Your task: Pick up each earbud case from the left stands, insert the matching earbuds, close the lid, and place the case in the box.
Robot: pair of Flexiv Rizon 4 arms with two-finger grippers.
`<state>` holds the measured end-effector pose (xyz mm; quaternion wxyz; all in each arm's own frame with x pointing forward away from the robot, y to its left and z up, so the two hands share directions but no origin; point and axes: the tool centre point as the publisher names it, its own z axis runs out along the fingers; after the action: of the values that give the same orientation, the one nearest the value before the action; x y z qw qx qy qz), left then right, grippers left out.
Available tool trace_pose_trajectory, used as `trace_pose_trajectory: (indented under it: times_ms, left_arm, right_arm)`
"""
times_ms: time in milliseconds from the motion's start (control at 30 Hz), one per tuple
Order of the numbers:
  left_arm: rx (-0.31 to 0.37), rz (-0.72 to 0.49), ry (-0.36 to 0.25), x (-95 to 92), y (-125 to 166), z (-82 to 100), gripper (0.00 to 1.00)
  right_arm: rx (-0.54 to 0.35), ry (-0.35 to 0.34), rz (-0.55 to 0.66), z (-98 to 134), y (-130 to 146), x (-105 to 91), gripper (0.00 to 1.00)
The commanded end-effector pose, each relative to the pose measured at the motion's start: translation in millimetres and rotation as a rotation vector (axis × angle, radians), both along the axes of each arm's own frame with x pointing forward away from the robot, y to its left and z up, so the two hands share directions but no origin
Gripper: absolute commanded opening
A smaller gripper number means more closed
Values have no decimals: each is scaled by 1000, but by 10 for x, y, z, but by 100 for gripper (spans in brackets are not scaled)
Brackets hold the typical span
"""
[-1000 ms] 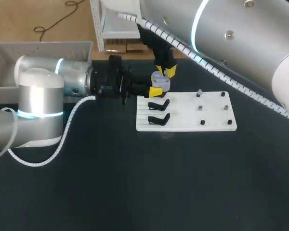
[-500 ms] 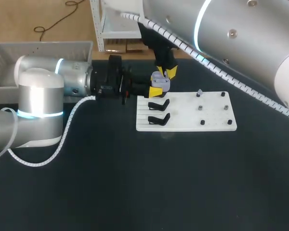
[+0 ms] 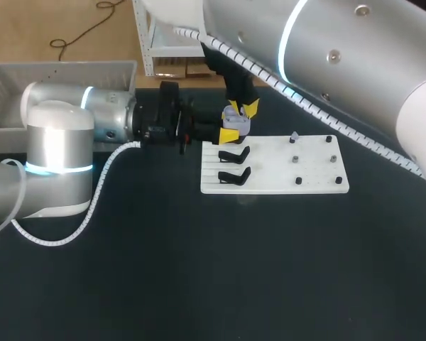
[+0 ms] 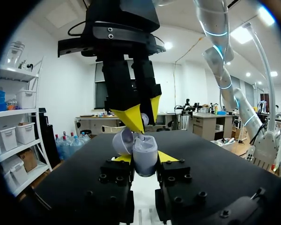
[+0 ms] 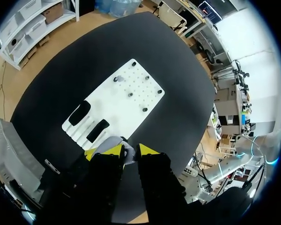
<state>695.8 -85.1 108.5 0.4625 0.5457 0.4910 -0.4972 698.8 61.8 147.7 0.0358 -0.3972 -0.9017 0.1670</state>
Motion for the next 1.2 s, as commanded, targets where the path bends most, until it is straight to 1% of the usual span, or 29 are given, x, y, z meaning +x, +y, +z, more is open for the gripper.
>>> trace_pose_trajectory:
  times_ms: [33,333,367,400,433,467,500,567,633,800,867,900,967,1033,1067,1100,1167,1200]
  left_arm:
    - [-4,-1,-3,-8,-8,0,0]
    - [-4,-1,-3,-8,-8,0,0]
    - [-4,-1,-3,-8,-8,0,0]
    - [-4,-1,-3,-8,-8,0,0]
    - [-4,-1,-3,-8,-8,0,0]
    - [-4,-1,-3,-8,-8,0,0]
    - [-4,-1,-3,-8,-8,0,0]
    - [-4,-1,-3,-8,-8,0,0]
    - [-4,-1,-3,-8,-8,0,0]
    - [-4,-1,-3,-8,-8,0,0]
    - [-4,-1,-3,-8,-8,0,0]
    - [-4,-1,-3,-8,-8,0,0]
    - [-4,-1,-3,-8,-8,0,0]
    - [-4,-1,-3,-8,-8,0,0]
    - [-4,-1,-3,-8,-8,0,0]
    - [-4,-1,-3,-8,-8,0,0]
    - [-4,-1,-3,-8,-8,0,0]
    - [-4,-1,-3,-8,-8,0,0]
  right_arm:
    - [-148,140,3,-11,96,68,0]
    - [-164,146,16,-29,139,32,0]
    - [-163,146,15,-29,133,32,8]
    - [-162,145,13,-24,128,27,31]
    - [-161,144,11,-19,123,22,44]
    - [-159,144,10,-14,116,21,49]
    - [-156,143,8,-7,107,18,74]
    - [-144,138,4,25,93,1,99]
    - [-131,130,2,90,88,-27,100]
    - [-73,82,10,327,46,-138,100]
    - [-58,60,15,391,11,-158,92]
    - [-20,33,28,457,-17,-169,91]
    - [17,-14,57,533,-52,-174,93]
    - [98,-74,76,611,-133,-165,94]
    - [110,-92,90,627,-159,-161,96]
    - [120,-134,115,649,-207,-156,100]
    - [181,-174,156,674,-294,-133,100]
    - [190,-195,163,681,-345,-114,100]
